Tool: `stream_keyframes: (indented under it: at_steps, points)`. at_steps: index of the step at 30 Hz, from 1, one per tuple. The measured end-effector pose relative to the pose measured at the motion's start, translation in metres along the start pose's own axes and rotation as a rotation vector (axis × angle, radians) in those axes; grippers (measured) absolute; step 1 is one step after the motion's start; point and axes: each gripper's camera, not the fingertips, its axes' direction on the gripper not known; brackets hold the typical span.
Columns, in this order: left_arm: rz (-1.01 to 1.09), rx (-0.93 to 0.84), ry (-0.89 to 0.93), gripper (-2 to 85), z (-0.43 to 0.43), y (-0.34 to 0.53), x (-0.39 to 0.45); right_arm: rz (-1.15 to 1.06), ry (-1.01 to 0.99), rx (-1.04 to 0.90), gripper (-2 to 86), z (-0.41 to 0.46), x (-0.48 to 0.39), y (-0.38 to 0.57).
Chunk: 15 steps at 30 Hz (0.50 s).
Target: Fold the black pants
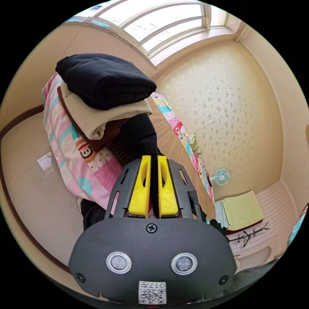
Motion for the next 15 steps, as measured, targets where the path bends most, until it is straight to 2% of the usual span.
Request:
stream_keyframes:
  at_steps: [3,6,11,15]
  points:
    - [-0.003,-0.003,-0.012,4.0,-0.004,0.008,-0.006,-0.103,0.008,-0.033,2.0,0.018,-0.021,0.017]
    - [0.007,0.007,-0.016,4.1,-0.007,0.015,-0.007,-0.255,0.064,0.012,1.4,0.023,-0.065,0.046]
    - [0.066,0.014,-0.058,4.1,0.003,0.019,0.008,-0.674,0.165,0.073,1.1,0.062,-0.164,0.091]
    - [0.078,0.037,-0.086,4.1,0.020,0.019,0.022,-0.720,0.201,0.200,1.1,0.085,-0.192,0.088]
